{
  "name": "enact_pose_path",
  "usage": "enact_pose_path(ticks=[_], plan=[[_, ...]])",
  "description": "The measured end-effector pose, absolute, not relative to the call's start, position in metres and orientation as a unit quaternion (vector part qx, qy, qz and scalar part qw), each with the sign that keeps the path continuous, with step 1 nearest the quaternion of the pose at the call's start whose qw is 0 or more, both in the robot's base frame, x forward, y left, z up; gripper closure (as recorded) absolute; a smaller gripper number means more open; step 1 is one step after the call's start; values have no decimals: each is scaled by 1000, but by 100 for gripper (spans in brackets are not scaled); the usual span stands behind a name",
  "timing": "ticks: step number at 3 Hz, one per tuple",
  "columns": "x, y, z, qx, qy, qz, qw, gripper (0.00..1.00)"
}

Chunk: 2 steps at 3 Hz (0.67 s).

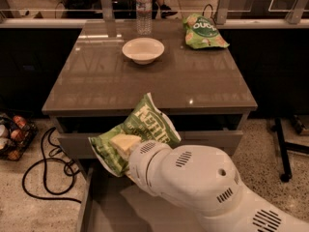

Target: Pick green jalapeno chip bag from middle drawer and place on counter

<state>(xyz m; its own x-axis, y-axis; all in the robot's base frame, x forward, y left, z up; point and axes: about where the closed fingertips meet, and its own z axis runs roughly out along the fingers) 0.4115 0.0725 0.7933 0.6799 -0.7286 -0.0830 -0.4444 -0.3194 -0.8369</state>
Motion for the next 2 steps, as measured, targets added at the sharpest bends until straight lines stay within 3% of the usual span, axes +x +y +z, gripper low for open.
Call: enact_pose_path(ticks=[2], plan=[[454, 28, 859, -764, 378, -208, 480, 100]])
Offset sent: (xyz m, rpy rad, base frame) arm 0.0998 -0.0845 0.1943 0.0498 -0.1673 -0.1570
